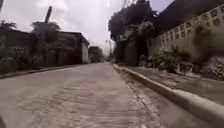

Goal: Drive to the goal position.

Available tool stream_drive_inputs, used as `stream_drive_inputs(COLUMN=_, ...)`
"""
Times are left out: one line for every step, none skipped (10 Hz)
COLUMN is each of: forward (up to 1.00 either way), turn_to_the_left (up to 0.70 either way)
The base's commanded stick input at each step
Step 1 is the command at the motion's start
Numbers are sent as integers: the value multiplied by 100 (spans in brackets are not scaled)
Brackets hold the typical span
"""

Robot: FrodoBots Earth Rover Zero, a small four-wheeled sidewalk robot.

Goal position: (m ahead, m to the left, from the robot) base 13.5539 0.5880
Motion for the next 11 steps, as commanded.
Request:
stream_drive_inputs(forward=100, turn_to_the_left=0)
stream_drive_inputs(forward=100, turn_to_the_left=0)
stream_drive_inputs(forward=100, turn_to_the_left=0)
stream_drive_inputs(forward=100, turn_to_the_left=0)
stream_drive_inputs(forward=100, turn_to_the_left=0)
stream_drive_inputs(forward=100, turn_to_the_left=0)
stream_drive_inputs(forward=100, turn_to_the_left=0)
stream_drive_inputs(forward=100, turn_to_the_left=0)
stream_drive_inputs(forward=100, turn_to_the_left=0)
stream_drive_inputs(forward=100, turn_to_the_left=0)
stream_drive_inputs(forward=100, turn_to_the_left=0)
